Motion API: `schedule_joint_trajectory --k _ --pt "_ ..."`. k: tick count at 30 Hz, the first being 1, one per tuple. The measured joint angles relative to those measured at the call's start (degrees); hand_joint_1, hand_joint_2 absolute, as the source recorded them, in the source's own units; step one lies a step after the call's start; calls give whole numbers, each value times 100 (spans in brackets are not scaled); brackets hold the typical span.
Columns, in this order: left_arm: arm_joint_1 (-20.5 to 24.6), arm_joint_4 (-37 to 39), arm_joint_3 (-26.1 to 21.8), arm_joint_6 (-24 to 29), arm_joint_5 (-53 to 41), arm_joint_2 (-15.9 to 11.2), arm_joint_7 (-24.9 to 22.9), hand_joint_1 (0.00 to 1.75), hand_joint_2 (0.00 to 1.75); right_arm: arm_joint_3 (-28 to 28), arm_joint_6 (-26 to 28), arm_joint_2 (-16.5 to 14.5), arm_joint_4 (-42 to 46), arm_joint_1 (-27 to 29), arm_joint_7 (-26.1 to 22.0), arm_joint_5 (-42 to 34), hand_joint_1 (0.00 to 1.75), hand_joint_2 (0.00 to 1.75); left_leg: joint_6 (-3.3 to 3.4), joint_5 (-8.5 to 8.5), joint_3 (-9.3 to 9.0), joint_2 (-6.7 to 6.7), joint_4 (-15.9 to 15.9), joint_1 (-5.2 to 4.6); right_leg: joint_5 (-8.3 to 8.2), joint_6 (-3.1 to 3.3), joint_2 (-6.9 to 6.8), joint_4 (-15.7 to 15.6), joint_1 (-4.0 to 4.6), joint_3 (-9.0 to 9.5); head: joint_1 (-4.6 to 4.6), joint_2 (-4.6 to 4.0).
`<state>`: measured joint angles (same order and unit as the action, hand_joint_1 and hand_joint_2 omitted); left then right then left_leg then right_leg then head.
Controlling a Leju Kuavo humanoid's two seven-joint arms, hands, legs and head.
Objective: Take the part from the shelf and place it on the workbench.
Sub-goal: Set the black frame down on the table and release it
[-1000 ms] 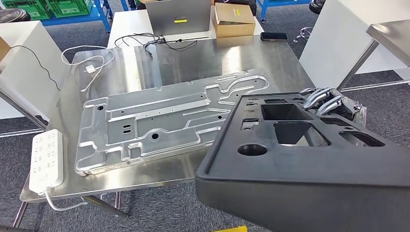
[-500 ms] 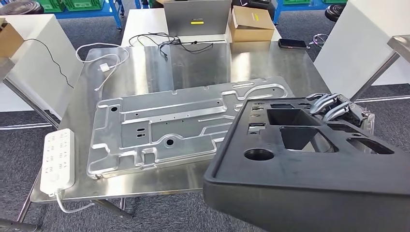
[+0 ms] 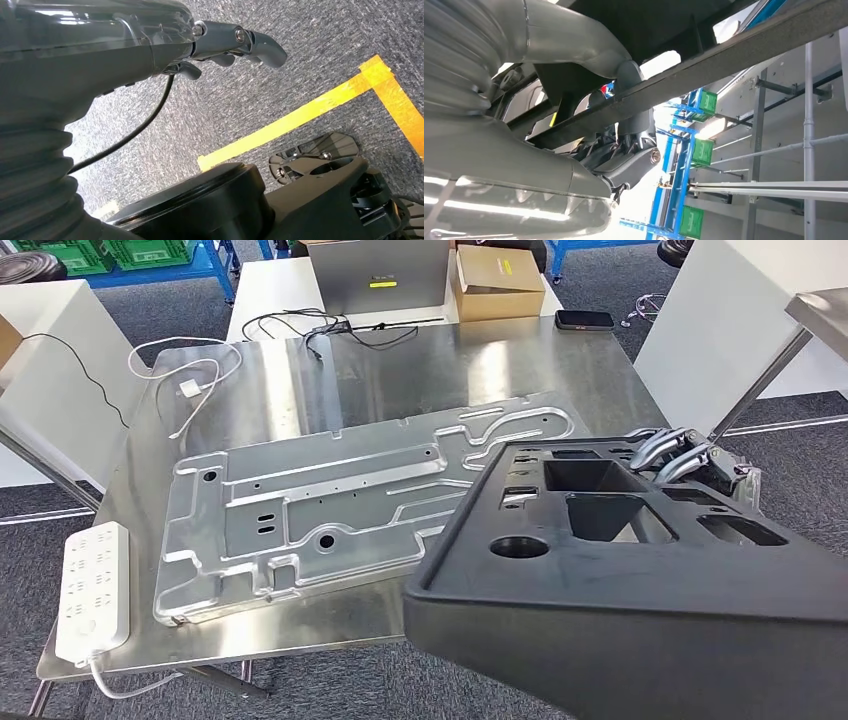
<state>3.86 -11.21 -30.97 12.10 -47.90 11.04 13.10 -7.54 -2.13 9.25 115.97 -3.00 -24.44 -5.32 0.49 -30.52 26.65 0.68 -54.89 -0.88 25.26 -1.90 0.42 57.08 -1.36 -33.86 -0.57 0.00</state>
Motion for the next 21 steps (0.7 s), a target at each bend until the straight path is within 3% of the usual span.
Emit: schedule_joint_trajectory --k 7,10,13,16,21 --pt "-7 0 -2 -19 -31 0 32 0 175 4 398 3 -52 -8 62 663 175 175 -10 4 -7 1 -15 -10 -5 -6 -2 -7 -9 27 0 0" --pt "-7 0 -2 -32 -74 0 32 0 175 -2 1085 39 -127 -41 287 1923 175 175 -10 3 -7 2 -17 -13 -7 -9 -3 -21 -12 39 0 0" --pt "-5 0 -2 -56 -164 0 31 0 175 -71 1890 179 -412 -173 817 3932 175 175 -8 2 -7 1 -17 -15 -13 -17 -2 -35 -18 48 0 0" --pt "11 -1 -2 -93 -283 1 28 0 175 -344 2113 336 -980 -459 1508 5553 175 175 -5 -1 -10 -4 -17 -19 -18 -26 0 -44 -21 53 -1 0" --pt "30 -2 3 -134 -407 2 25 0 175 -942 2058 399 -1938 -841 1931 6280 175 175 -3 -1 -12 2 -18 -21 -20 -29 -3 -49 -22 54 -5 0"
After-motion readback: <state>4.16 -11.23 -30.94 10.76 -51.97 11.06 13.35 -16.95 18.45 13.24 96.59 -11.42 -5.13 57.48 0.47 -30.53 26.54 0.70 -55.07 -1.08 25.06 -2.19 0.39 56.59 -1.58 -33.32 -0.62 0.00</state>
